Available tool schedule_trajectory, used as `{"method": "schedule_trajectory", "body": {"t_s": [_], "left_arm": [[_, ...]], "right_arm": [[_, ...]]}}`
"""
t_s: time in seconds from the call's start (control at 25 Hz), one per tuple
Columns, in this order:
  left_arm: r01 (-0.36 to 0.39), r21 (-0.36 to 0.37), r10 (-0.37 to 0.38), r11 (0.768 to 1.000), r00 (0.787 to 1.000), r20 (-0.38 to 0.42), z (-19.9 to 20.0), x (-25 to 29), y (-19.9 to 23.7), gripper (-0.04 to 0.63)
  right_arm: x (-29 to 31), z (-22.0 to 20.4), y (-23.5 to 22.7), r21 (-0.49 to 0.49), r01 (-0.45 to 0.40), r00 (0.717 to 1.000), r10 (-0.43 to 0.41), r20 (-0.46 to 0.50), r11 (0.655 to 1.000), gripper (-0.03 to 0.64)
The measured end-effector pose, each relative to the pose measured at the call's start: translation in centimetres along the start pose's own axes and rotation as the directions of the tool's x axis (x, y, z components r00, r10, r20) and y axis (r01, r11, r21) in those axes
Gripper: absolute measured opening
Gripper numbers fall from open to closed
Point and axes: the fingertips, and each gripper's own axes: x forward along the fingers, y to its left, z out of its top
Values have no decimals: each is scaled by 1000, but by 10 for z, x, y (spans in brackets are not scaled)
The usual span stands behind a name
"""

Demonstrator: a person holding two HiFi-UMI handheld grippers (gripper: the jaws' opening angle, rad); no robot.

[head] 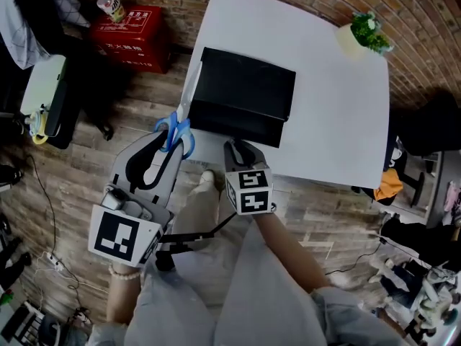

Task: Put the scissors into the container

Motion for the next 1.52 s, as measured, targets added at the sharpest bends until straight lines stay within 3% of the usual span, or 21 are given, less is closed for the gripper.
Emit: {"method": "schedule_trajectory", "body": {"t_s": [0.8, 1.52], "left_arm": [[19, -3, -19, 1000, 1000, 10, -2, -3, -1, 97], [13, 25, -13, 1000, 1000, 26, 10, 6, -13, 97]], "right_arm": [[-27, -39, 22, 3, -41, 996, 41, -73, 999, 80], [-40, -35, 22, -2, -133, 990, 133, -36, 991, 81]]}}
